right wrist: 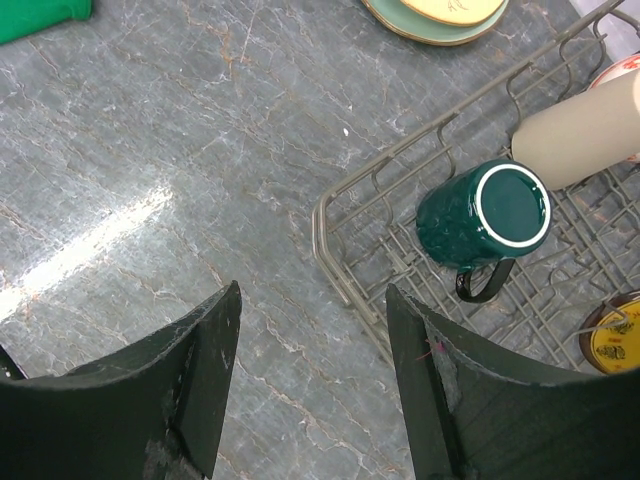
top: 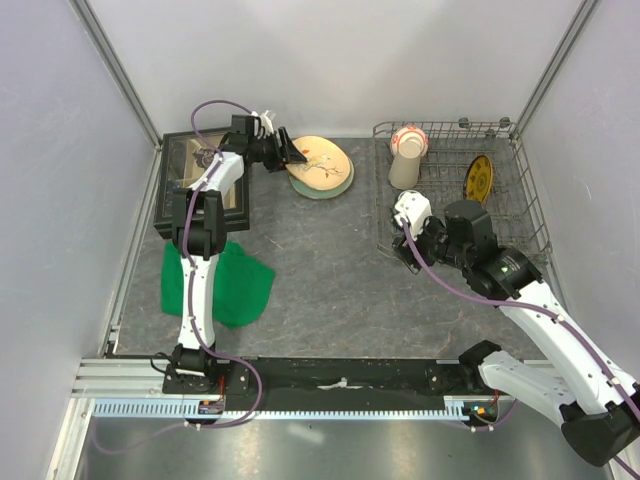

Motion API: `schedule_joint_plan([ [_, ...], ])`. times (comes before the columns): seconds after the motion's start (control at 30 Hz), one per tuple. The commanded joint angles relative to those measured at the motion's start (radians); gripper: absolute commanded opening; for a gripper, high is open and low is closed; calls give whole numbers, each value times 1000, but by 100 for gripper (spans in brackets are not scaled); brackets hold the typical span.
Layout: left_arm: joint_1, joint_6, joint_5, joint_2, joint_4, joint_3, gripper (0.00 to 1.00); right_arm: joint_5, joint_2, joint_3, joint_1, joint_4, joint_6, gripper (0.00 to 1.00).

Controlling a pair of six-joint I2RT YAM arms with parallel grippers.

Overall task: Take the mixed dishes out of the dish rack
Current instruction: Place the plate at the center of the board.

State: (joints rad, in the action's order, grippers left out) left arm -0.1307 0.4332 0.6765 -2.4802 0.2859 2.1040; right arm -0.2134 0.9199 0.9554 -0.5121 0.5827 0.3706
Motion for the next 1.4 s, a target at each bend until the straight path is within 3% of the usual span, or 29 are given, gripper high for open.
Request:
schedule_joint_plan([
  [0.0,-3,-54,-11,101,-25,-9,68,-29,-24,-14,3,-29,-6,68],
  [0.87,-4,-160,-124,161,47,-96,68,-40,-13,-9,3,-21,-2,68],
  [1.37,-21,-225,-170,184,116,-67,68,-38,74,11,3,-11,28,68],
])
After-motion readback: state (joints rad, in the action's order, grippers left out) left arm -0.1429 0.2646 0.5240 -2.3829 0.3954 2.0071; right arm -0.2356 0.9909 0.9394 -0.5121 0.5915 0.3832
